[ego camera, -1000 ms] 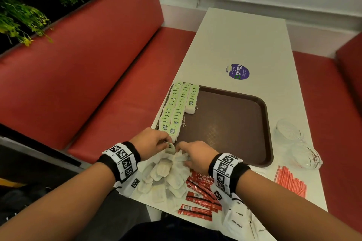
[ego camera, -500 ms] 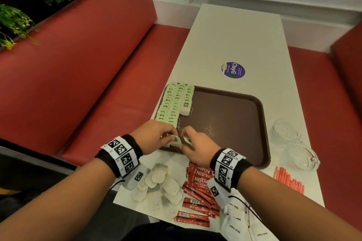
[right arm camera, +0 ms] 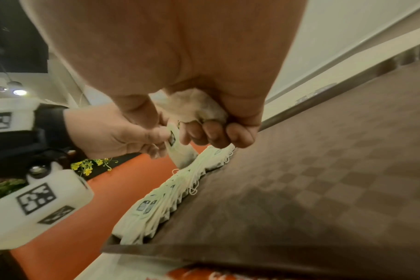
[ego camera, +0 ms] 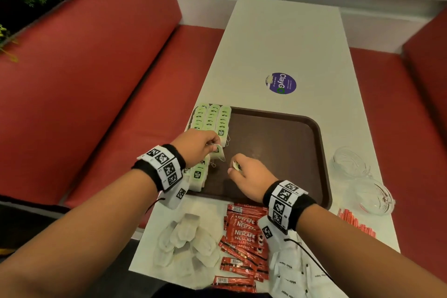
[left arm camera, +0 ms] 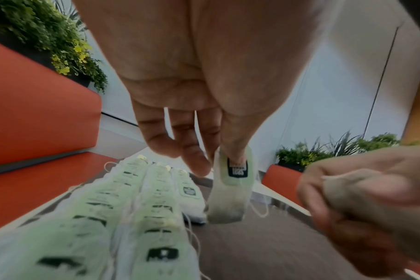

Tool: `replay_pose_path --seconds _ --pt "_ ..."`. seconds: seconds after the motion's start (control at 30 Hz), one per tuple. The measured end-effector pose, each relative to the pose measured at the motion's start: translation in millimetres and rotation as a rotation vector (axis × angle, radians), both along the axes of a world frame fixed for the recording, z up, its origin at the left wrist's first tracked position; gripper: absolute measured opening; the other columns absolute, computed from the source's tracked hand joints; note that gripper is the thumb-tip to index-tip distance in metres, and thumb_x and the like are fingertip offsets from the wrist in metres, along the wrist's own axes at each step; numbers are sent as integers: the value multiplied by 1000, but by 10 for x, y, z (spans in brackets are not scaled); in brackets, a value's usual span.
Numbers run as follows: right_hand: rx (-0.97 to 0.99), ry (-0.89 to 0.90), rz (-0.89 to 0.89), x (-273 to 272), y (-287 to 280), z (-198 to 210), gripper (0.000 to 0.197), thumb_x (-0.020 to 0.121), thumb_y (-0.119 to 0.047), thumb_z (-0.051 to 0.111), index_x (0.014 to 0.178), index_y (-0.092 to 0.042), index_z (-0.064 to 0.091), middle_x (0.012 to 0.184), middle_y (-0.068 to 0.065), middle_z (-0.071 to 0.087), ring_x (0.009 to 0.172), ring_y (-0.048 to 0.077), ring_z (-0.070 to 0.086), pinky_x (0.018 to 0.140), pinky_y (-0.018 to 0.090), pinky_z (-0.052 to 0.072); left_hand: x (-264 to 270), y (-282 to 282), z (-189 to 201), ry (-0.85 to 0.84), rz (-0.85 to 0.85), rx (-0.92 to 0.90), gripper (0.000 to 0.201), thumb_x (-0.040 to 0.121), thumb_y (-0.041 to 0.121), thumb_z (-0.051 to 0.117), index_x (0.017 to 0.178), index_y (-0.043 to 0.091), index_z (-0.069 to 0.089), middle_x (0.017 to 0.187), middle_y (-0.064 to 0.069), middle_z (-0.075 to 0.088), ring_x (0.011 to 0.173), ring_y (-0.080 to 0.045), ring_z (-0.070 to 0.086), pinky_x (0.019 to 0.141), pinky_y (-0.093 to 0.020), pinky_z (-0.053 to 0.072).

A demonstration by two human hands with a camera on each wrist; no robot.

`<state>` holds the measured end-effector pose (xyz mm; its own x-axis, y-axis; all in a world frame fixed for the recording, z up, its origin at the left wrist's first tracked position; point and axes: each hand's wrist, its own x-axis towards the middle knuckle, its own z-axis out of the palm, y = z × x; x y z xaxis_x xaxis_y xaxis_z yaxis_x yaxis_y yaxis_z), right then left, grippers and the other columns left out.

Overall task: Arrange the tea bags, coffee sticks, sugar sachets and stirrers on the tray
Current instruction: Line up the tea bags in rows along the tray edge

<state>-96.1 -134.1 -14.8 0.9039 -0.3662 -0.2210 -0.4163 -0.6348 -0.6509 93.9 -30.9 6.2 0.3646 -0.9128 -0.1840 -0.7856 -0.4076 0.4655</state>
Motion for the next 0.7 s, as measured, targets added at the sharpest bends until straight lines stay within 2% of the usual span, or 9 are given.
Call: replay_pose_path --seconds 0.1,0.2,0.3,0.4,0.47,0.53,0.6,0.7 --pt "68 -15 -7 -51 -76 39 14 103 -28 42 100 -18 52 90 2 60 82 20 56 73 35 42 144 -256 -131 -2 -15 126 9 96 28 62 104 27 65 93 9 65 89 -13 61 76 -26 44" --pt "98 -38 -44 -81 -127 69 16 103 -18 38 101 -14 53 88 0 58 79 15 54 71 33 39 246 -514 -191 -36 -1 159 14 96 26 62 109 24 66 103 5 66 97 -16 60 81 -27 44" --pt "63 -5 -53 -87 -154 70 14 99 -15 40 105 -17 53 88 -2 58 75 11 51 66 29 35 320 -707 -222 -95 40 176 18 94 28 64 111 24 67 113 2 66 103 -20 61 88 -32 48" --pt "54 25 -69 -99 -170 61 18 97 -14 45 112 -18 54 92 -2 60 76 10 54 62 26 37 325 -799 -251 -166 102 183 34 90 34 69 122 26 62 123 -1 57 107 -23 60 89 -35 48" --pt "56 30 -83 -110 -174 61 20 95 -14 49 114 -20 54 95 -2 61 80 11 56 64 25 40 293 -824 -260 -198 162 176 40 89 40 67 124 24 56 119 -1 59 103 -23 60 82 -34 46" --pt "62 26 -91 -118 -180 55 23 93 -14 52 115 -21 53 98 -3 60 84 13 58 67 25 41 228 -851 -280 -215 173 213 41 89 47 64 118 20 54 108 -3 63 93 -23 59 73 -32 44" --pt "56 13 -92 -122 -191 37 25 92 -13 56 115 -23 54 100 -5 60 87 12 58 66 20 41 160 -883 -319 -240 142 284 46 86 53 65 112 16 55 102 -4 63 89 -24 59 70 -33 46" --pt "31 -6 -82 -119 -211 12 25 92 -15 60 114 -26 55 105 -5 63 92 12 60 71 19 45 101 -917 -383 -262 146 341 42 85 47 67 108 13 57 100 -7 63 82 -25 56 66 -32 42"
